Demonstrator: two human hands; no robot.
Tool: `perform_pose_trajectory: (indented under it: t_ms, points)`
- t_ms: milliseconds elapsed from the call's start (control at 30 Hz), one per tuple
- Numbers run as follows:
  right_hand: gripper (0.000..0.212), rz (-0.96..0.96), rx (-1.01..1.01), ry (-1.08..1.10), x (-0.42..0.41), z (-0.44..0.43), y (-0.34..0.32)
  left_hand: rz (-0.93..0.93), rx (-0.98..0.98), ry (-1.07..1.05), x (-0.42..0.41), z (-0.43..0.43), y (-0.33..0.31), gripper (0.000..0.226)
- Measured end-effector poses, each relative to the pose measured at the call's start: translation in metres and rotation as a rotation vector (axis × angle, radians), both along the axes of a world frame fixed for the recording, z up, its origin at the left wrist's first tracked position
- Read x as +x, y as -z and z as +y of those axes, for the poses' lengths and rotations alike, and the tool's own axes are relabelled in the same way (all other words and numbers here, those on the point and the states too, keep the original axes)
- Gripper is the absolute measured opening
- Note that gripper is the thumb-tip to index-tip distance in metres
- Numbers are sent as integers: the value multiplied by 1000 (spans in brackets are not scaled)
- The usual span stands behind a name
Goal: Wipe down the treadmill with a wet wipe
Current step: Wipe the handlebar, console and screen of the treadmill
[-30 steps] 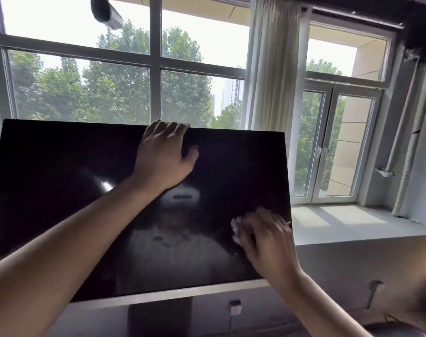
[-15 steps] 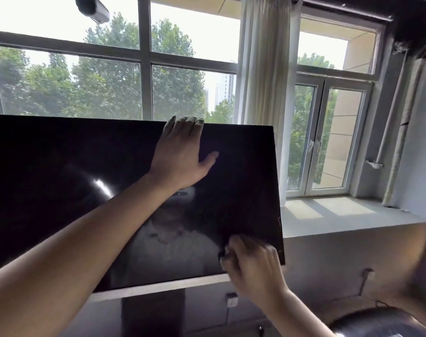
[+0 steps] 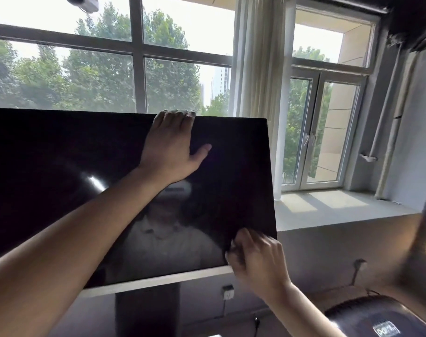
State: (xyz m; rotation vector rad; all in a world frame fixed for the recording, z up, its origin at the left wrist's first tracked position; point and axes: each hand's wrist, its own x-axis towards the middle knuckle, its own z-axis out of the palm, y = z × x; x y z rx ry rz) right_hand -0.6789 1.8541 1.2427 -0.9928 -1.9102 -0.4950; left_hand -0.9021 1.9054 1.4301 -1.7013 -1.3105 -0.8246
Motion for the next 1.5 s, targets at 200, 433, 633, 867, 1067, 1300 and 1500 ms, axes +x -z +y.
perform_pose_trajectory:
  t_ms: [200, 433, 633, 867, 1067, 1300, 1500]
  points:
    - [17, 322, 55, 102, 10, 50, -90, -1, -20, -7, -1, 0, 0, 82]
    - [23, 281, -10, 145, 22, 8, 5, -1, -14, 8, -2, 0, 1, 81]
    - [29, 245, -48, 135, 30, 29, -34, 4, 12, 18, -2, 0, 1, 82]
    - [43, 413, 106, 59, 17, 74, -128, 20, -2, 8, -5, 3, 0, 83]
    - [9, 369, -36, 78, 33, 23, -7, 7, -3, 12, -5, 4, 1, 83]
    - [23, 259, -140, 69, 40, 9, -2, -11, 4, 36, -2, 3, 2, 83]
    - [22, 489, 20, 12, 5, 60, -106, 12, -56, 22, -5, -1, -3, 86]
